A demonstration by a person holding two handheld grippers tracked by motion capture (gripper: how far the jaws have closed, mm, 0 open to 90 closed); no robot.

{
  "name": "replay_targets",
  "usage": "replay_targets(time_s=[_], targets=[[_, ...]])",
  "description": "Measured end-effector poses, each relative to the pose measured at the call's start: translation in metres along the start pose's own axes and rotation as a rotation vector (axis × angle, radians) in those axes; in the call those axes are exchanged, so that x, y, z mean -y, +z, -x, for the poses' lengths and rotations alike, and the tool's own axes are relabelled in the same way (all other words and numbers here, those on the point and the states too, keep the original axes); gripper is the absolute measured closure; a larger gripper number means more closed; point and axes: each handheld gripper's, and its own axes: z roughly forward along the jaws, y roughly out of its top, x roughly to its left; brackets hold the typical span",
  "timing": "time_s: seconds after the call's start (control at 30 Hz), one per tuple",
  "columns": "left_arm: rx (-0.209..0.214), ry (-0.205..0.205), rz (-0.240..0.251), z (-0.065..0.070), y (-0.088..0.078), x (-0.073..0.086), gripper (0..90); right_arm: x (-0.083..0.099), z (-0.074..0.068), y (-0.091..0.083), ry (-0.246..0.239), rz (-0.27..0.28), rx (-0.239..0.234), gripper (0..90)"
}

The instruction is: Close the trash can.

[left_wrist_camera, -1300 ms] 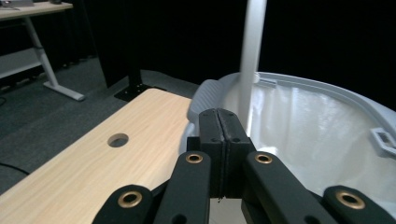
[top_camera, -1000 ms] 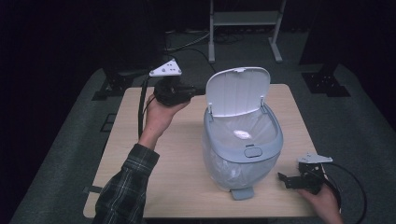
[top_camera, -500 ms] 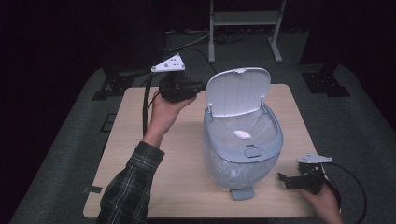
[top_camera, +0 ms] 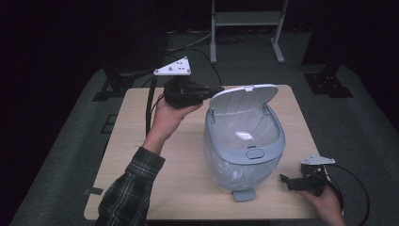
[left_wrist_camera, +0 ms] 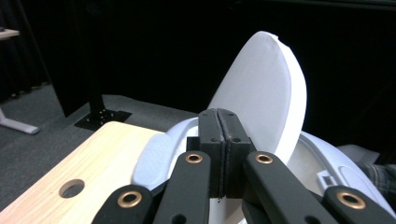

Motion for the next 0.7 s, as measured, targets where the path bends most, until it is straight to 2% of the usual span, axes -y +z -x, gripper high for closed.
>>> replay_targets(time_s=[0.2, 0.7], targets=[[0.041, 0.010, -0.008, 0.011, 0.001, -0.003, 89.3, 0.000, 0.000, 0.000, 0.000, 0.000, 0.000, 0.0], [0.107, 0.040, -0.091, 0.035, 0.014, -0.001, 88.9, 0.000, -0.001, 0.000, 0.001, 0.001, -0.001, 0.0]])
